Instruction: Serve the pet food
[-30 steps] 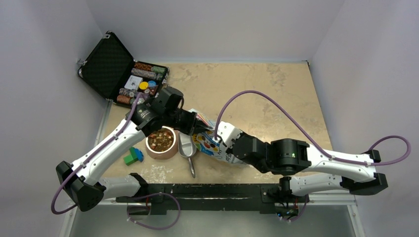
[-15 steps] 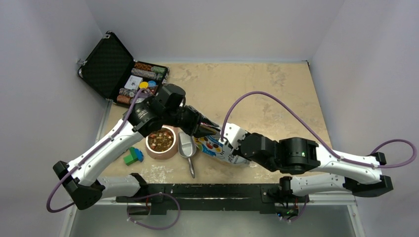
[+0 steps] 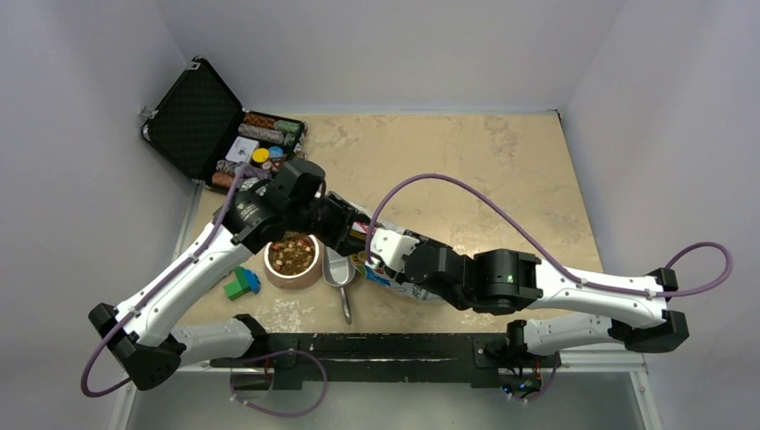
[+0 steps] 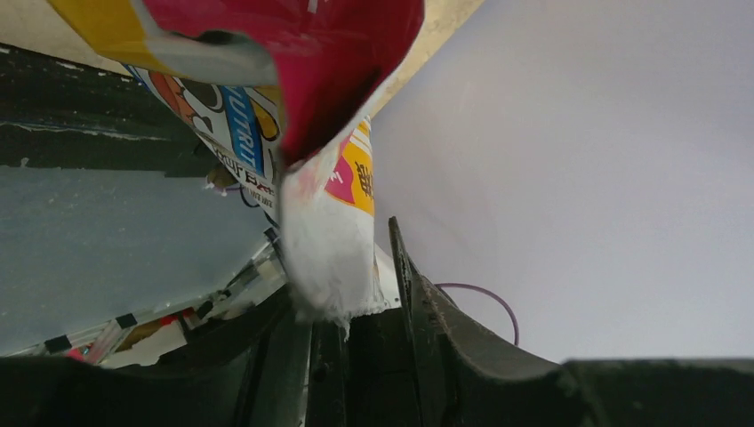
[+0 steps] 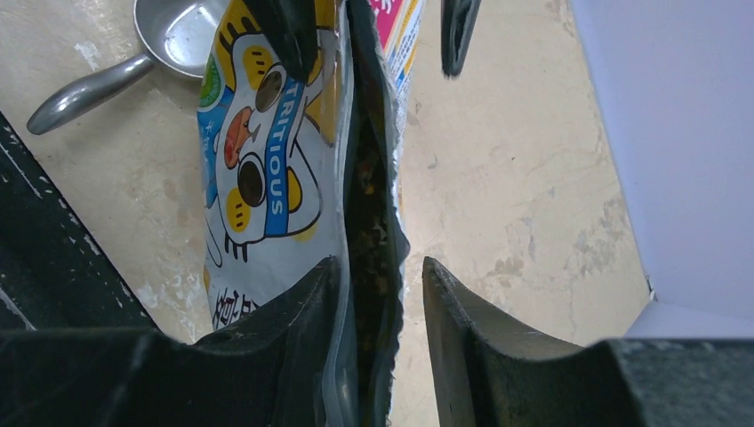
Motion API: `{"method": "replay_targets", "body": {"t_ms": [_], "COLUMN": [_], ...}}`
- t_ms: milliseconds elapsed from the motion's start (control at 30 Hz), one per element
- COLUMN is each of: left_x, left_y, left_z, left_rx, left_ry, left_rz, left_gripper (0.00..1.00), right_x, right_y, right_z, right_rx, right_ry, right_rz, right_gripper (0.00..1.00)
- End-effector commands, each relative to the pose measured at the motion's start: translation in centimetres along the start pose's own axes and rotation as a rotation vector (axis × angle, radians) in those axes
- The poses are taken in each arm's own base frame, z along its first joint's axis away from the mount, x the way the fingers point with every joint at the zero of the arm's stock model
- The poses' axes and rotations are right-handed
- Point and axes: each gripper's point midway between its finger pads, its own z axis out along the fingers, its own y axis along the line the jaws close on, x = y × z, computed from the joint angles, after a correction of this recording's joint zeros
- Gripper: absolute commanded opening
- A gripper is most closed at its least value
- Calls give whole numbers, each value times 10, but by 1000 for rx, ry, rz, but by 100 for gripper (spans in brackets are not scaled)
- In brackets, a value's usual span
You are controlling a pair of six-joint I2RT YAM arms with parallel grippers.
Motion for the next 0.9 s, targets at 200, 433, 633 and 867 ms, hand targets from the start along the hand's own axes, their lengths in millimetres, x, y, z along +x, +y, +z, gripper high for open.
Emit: {"method": "replay_targets", "body": {"t_ms": [200,433,633,867], "left_x": [-28,-38,-41,-43], "left_y": [16,0,-8,6], "left_z": [-15,-15,-21,-19], "left_rx": [68,103,144,105], "left_ry": [-87,-122,-139,-133], "left_rz": [-62,-43,-47,-100], "left_gripper": [41,15,1,0], "right_x": [-11,-37,-60,-69], "right_y": [-12,-9,-22,-25], "right_z": [3,26,36,26], "right_rx": [61,112,229,209], "right_ry": [-44,-50,-73,-58], "right_rz": [-37,-184,-286,-258], "right_gripper": [42,41,37,0]}}
